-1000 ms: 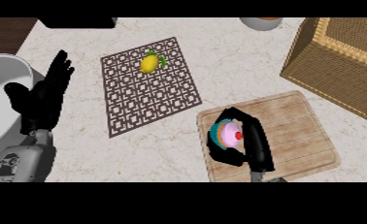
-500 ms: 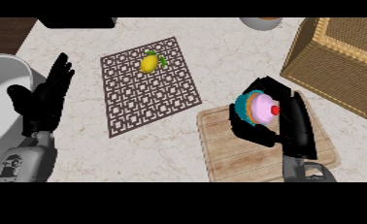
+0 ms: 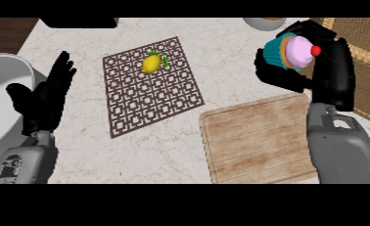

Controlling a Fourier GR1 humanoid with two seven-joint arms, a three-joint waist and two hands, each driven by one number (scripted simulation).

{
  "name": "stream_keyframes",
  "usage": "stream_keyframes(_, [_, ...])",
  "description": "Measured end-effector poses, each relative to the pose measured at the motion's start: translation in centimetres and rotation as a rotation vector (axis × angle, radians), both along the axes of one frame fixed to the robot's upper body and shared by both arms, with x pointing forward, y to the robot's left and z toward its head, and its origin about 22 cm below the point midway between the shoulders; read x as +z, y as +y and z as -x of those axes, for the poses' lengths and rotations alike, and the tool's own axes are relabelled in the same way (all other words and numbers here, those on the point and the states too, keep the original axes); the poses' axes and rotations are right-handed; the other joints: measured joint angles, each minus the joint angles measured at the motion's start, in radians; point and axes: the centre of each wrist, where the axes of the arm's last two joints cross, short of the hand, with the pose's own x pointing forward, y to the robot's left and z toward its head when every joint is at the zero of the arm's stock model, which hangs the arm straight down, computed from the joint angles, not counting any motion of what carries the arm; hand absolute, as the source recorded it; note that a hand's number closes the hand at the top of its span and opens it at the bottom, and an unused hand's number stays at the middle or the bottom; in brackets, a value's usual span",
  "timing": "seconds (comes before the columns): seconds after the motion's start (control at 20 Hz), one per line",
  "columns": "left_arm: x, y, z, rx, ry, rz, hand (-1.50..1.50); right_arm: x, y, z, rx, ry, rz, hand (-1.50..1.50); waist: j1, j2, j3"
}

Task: Pick the cupcake from the cutting board and place it in the basket

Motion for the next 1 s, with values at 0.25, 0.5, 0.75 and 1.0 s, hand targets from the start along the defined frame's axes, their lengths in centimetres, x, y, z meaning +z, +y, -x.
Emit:
stream_keyframes(0.25, [0.1, 0.0, 0.4, -0.006, 0.001, 0.004, 0.0, 2.3, -1.8, -3.3, -0.079, 0.005, 0.041, 1.5, 0.003, 0.001, 0.0])
stream_keyframes(0.5, [0.4, 0.2, -0.5, -0.001, -0.003, -0.003, 0.0, 2.7, -3.3, -6.3, -0.123, 0.04, 0.128, 1.5, 0.003, 0.002, 0.0])
stream_keyframes(0.75, [-0.5, 0.2, 0.2, 0.001, -0.002, -0.004, 0.0, 2.5, -5.7, -8.9, -0.158, 0.093, 0.18, 1.5, 0.008, 0.003, 0.0])
stream_keyframes(1.0, [0.6, -0.2, -0.1, -0.001, -0.006, 0.001, 0.0, 0.5, -8.1, -11.0, -0.192, 0.147, 0.204, 1.5, 0.011, 0.004, 0.001])
